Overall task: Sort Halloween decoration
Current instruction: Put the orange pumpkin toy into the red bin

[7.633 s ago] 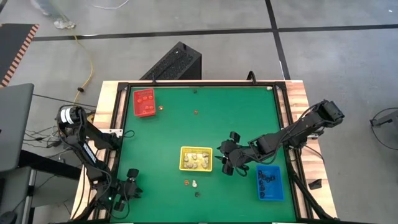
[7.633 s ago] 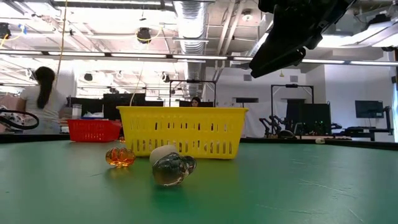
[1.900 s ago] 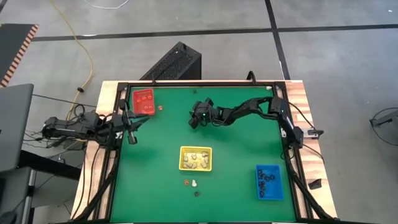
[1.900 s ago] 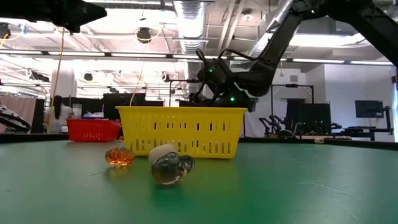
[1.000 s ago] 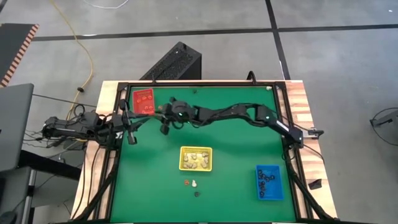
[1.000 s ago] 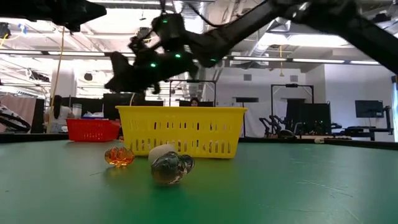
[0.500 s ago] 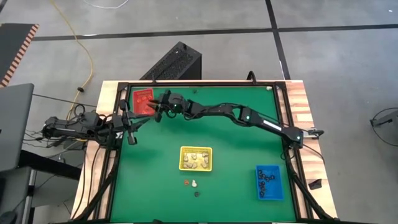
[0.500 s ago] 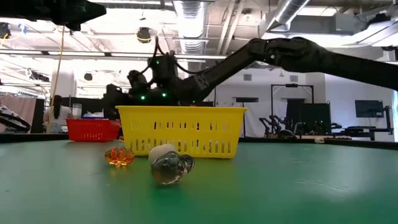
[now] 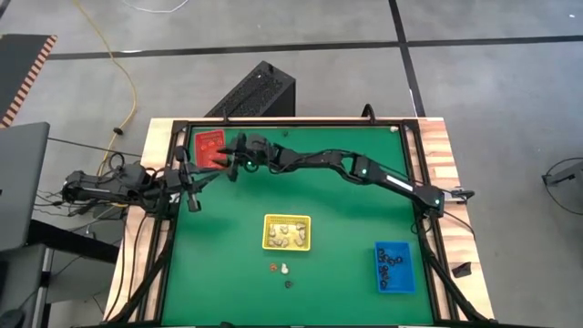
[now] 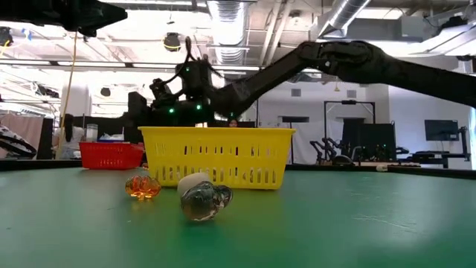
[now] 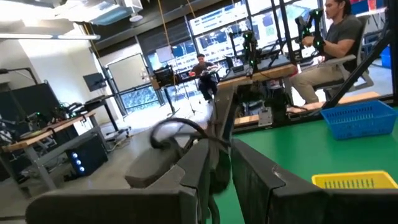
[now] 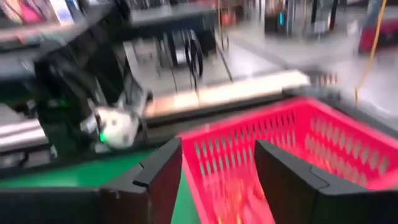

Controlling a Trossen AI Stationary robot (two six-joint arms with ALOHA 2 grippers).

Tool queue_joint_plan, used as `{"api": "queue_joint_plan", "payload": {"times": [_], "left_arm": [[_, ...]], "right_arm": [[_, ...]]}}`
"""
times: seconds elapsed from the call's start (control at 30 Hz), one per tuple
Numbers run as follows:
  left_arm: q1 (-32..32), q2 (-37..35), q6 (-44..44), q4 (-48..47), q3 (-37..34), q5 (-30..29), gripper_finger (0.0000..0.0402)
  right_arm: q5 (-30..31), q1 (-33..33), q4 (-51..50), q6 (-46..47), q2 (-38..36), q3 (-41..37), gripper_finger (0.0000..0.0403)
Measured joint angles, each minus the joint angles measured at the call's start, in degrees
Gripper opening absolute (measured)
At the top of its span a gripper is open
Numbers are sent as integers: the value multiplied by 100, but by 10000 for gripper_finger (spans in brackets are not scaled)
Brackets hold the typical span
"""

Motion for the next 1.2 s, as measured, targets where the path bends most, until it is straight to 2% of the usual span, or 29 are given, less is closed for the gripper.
{"api": "queue_joint_plan", "payload": {"times": [0.07, 0.17, 0.23, 0.33, 0.47, 0.53, 0.7, 0.8, 0.97, 1.13, 1.2], "left_arm": [[0, 2, -38, -114, 0, -15, 55], [0, 6, -200, -424, 2, -74, 55], [15, 137, -360, -461, 3, -328, 55], [186, 654, -593, -349, 9, -513, 55], [659, 1800, -871, -253, 104, -312, 59], [1037, 2425, -1089, -567, 478, -191, 64], [2385, 3996, -1011, -2922, 2184, 887, 82], [3107, 4983, -367, -3905, 3057, 1428, 94], [3855, 6354, 693, -4553, 3984, 1287, 100], [4269, 7443, 1443, -4640, 4378, 1297, 100], [4409, 7849, 1608, -4692, 4476, 1519, 100]], "right_arm": [[-23, -44, -874, -53, -223, -2, 237], [-50, -158, -2780, -530, -853, -2, 239], [-12, -211, -4087, -996, -1436, -2, 239], [188, -260, -5606, -1547, -2192, 20, 239], [726, -366, -7416, -1796, -2910, -5, 239], [785, -460, -8225, -1697, -3300, -19, 239], [807, -573, -9582, -1208, -4254, -278, 239], [951, -484, -9750, -1158, -4701, -831, 239], [1553, -201, -9353, -1033, -6036, -2360, 239], [1727, 162, -7682, -833, -7587, -4712, 239], [1734, 312, -6770, -695, -8292, -5589, 239]]}}
